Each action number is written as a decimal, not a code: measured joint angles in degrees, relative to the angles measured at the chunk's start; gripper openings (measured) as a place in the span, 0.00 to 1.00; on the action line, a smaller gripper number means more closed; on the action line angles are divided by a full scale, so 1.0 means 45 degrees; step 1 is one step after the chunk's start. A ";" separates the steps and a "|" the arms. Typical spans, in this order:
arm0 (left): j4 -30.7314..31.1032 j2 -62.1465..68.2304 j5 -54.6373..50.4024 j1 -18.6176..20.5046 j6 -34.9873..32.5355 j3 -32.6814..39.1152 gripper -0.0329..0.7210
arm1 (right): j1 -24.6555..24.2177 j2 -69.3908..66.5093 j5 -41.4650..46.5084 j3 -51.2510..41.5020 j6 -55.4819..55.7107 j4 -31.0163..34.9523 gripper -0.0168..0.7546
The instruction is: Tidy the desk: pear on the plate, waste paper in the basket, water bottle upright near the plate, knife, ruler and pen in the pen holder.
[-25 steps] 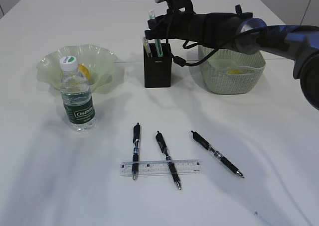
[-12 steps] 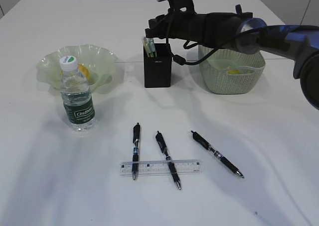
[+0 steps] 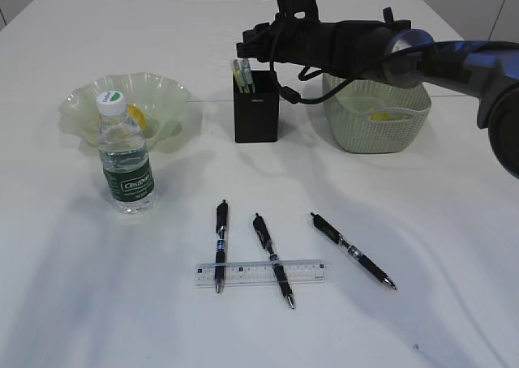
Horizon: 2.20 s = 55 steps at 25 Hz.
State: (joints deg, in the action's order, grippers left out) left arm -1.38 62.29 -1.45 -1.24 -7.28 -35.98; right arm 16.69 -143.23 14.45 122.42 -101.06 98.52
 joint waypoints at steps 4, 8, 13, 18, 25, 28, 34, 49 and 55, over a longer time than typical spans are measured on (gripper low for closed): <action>0.0000 0.0000 0.0005 0.0000 0.0000 0.0000 0.50 | 0.0000 0.0000 0.0000 0.0000 0.0852 -0.0004 0.27; 0.0000 0.0000 0.0055 0.0000 0.0000 0.0000 0.50 | 0.0000 0.0000 -0.0006 0.0000 0.1377 -0.0027 0.27; 0.0000 0.0000 0.0073 0.0000 0.0000 0.0000 0.50 | 0.0000 0.0161 -0.0220 0.0000 0.2035 -0.0086 0.27; 0.0000 0.0000 0.0073 0.0000 0.0000 0.0000 0.50 | 0.0000 0.0287 -0.0302 0.0000 0.3540 -0.0941 0.27; 0.0000 0.0000 0.0073 0.0000 0.0000 0.0000 0.50 | 0.0000 0.0323 0.0517 0.0000 0.6344 -0.3027 0.27; 0.0000 0.0000 0.0073 0.0000 0.0000 0.0000 0.50 | -0.0078 0.0344 0.1323 0.0000 0.7475 -0.4049 0.27; 0.0000 0.0000 0.0073 0.0000 0.0000 0.0000 0.50 | -0.0353 0.0344 0.3128 0.0000 0.9542 -0.6328 0.27; 0.0000 0.0000 0.0073 0.0000 0.0000 0.0000 0.50 | -0.0511 0.1085 0.5680 0.0000 1.1953 -1.0469 0.27; 0.0000 0.0000 0.0073 0.0000 0.0000 0.0000 0.50 | -0.0511 0.1555 0.6793 0.0052 1.2819 -1.2323 0.27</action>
State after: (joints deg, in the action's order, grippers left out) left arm -1.38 62.29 -1.13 -1.24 -7.28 -35.98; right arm 14.39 -136.23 45.02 122.65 -43.37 43.07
